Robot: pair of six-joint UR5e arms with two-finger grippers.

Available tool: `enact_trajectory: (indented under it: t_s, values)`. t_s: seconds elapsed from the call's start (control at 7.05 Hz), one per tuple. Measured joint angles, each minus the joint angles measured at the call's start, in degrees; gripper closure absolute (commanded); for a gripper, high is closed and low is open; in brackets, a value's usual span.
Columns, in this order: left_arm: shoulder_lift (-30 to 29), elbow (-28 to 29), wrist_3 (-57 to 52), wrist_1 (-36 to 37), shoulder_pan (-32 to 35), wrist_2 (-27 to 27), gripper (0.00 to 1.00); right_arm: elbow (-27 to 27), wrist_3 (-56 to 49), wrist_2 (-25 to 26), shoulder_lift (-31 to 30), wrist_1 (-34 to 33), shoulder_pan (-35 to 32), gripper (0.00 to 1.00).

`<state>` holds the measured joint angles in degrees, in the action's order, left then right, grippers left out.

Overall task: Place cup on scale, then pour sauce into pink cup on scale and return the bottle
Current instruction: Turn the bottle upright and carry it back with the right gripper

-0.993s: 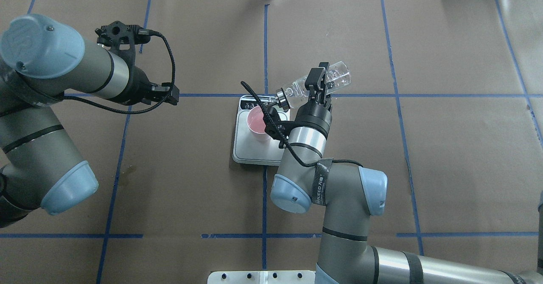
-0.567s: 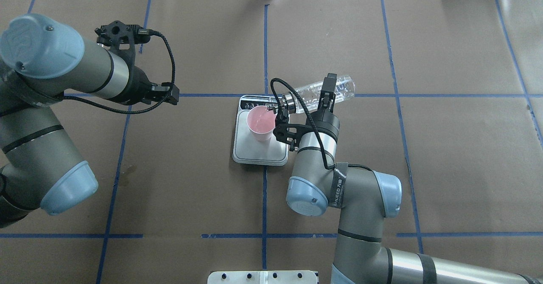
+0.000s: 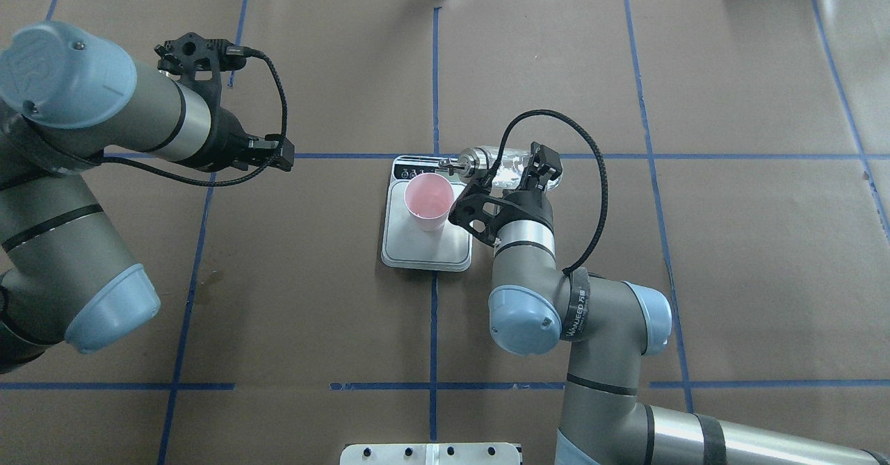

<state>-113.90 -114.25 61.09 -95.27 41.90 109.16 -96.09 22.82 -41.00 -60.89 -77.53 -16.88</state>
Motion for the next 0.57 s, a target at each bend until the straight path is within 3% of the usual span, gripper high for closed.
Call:
enact_trajectory:
  t_s: [0.57]
  values:
    - [0.0, 0.0, 0.3, 0.0, -0.1, -0.1, 0.33, -0.3, 20.6, -7.3, -8.2, 20.7, -2.1, 1.0]
